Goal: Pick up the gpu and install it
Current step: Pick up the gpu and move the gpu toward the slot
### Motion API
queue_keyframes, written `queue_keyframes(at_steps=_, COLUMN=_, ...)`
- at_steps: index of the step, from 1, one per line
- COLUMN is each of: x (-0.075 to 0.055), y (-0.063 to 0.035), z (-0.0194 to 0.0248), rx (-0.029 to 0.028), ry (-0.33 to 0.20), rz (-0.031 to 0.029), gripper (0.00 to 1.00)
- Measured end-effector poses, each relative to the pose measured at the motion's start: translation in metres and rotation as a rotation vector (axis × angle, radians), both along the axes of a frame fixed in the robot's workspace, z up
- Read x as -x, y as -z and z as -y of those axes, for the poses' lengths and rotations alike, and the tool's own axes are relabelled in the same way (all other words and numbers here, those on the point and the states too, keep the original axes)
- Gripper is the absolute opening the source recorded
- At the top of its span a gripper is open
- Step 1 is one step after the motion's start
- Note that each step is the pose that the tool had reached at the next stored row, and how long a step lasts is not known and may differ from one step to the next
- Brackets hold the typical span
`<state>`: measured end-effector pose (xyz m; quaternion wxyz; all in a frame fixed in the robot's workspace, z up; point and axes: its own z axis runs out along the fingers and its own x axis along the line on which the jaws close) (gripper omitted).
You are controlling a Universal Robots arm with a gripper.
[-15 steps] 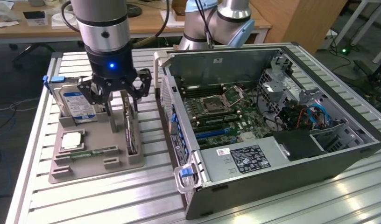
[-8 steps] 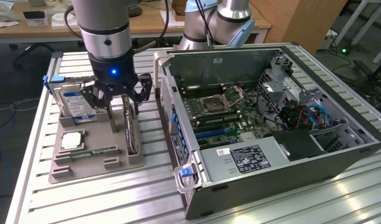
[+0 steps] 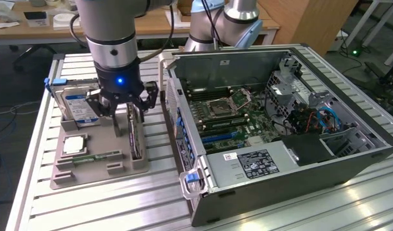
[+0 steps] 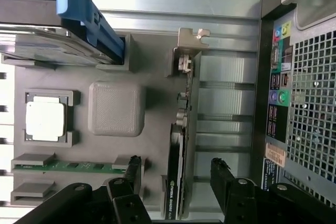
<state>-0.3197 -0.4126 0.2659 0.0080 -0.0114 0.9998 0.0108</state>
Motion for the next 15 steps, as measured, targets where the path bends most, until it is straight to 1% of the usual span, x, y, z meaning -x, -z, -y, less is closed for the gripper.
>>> queue_keyframes(at_steps=5, x=-0.002, y=0.009, z=0.0001, rx=-0.0001, ry=0.0, rz=0.0001, gripper=0.65)
queue_keyframes(at_steps=9, x=-0.008, y=0.0159, z=0.0, rx=0.0, ry=0.0, rz=-0.001, gripper=0.65)
queue_keyframes(at_steps=15, x=-0.008, y=0.0268, z=-0.0001, rx=0.0, ry=0.0, rz=-0.0012, gripper=0.65)
